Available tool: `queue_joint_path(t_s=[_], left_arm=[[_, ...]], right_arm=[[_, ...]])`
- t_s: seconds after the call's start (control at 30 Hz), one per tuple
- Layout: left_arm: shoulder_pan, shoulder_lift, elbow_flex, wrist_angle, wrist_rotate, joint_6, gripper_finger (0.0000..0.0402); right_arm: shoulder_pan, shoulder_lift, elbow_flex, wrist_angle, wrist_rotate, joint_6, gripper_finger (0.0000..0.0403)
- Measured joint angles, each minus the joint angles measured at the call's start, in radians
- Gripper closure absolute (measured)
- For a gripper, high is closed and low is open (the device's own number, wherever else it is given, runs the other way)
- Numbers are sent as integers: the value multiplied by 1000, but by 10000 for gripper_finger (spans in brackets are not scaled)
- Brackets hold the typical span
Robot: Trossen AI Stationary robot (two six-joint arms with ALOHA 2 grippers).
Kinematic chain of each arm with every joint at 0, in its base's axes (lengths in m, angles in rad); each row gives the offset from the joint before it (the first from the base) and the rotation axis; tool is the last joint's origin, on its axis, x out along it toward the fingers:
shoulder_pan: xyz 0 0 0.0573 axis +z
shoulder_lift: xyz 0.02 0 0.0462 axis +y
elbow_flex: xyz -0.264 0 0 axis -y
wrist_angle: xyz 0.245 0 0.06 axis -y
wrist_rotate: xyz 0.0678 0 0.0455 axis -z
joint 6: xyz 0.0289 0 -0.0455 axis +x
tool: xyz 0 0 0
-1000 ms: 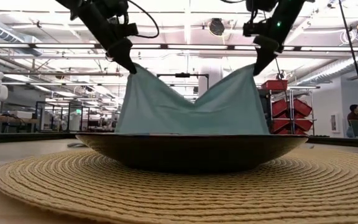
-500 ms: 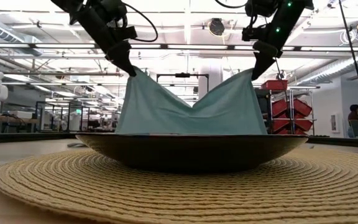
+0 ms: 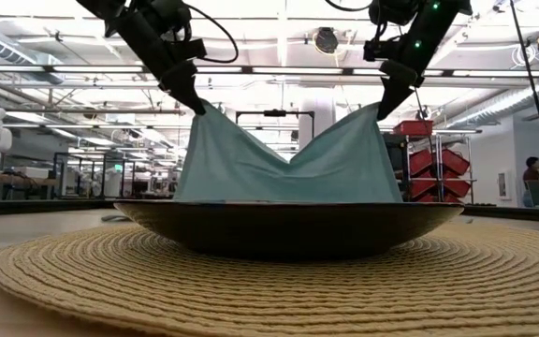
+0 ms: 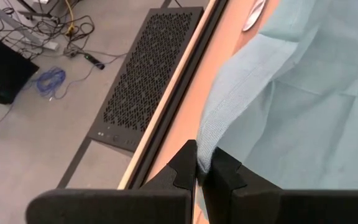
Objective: Set table place
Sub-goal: Fold the blue napkin
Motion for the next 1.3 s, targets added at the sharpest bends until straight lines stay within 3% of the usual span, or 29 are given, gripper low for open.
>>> queue_joint_path(t_s=[0.67,1.03,1.3], left_arm=[[-1,0,0,0,9,16,402],[50,0,-27,-6,187,18,402],[101,-58,-200,119,291,11,402]], right_arm=[[0,0,0,0,0,-23,403],[0,0,0,-37,-55,-39,403],[2,-130,-138,88,-115,-18,403]])
